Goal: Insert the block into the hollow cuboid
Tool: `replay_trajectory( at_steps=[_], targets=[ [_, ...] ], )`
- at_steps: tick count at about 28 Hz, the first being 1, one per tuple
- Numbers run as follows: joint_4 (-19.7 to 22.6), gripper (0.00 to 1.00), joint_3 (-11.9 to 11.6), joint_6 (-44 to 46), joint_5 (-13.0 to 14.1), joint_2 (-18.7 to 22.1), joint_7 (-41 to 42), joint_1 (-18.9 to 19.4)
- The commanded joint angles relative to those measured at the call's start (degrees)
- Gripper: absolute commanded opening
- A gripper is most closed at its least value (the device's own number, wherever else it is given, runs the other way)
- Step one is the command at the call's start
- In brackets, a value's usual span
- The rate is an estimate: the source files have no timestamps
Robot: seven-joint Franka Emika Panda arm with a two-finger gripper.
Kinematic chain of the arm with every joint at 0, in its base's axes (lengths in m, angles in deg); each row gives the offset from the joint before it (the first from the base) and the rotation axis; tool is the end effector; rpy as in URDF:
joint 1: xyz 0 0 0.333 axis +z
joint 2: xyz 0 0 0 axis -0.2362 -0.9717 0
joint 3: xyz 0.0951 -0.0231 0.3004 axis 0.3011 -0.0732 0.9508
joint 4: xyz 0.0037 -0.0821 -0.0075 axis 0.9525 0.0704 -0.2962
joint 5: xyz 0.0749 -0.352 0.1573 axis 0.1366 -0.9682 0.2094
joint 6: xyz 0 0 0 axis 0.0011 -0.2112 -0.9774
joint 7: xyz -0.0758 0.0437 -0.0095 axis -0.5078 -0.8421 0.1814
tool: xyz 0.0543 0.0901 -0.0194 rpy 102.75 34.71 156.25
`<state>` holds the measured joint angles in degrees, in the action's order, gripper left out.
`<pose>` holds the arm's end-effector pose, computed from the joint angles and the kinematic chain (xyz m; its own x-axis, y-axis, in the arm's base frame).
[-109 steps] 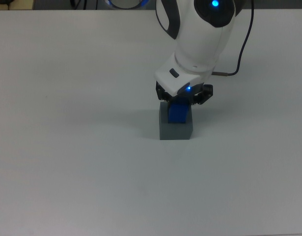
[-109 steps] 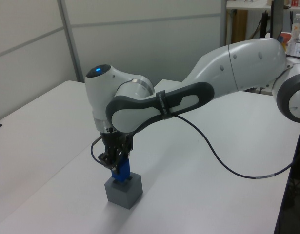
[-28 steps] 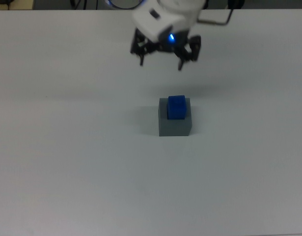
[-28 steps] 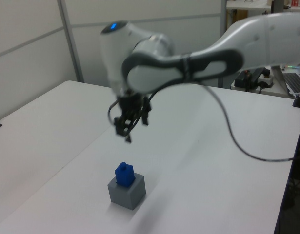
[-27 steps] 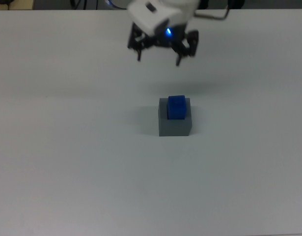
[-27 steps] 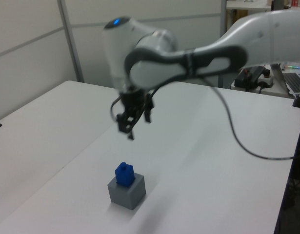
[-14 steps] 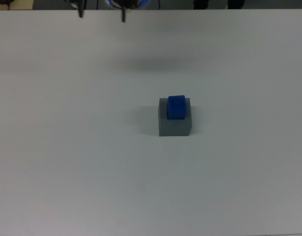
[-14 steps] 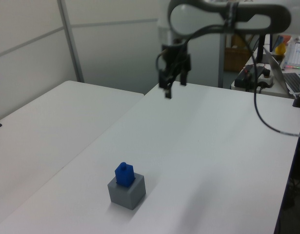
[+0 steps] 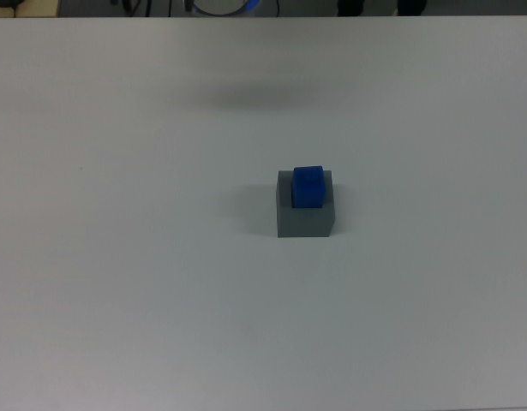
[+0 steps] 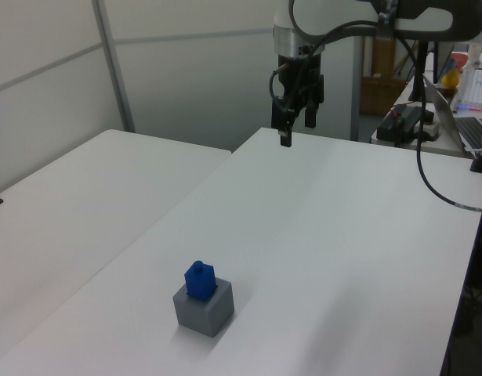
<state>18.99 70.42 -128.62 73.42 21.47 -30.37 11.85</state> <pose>0.5349 -0.0425 0.6502 0.9940 -0.0981 0.0490 -0.0986 -0.9951 0.0062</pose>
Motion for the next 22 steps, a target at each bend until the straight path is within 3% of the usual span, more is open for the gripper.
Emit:
replay_trajectory(
  at_steps=[1, 22],
  targets=[
    [1.3, 1.00, -0.7, 0.3, 1.6, 0.8, 0.6, 0.9],
    [1.1, 1.00, -0.4, 1.8, 1.6, 0.5, 0.9, 1.0]
  ],
)
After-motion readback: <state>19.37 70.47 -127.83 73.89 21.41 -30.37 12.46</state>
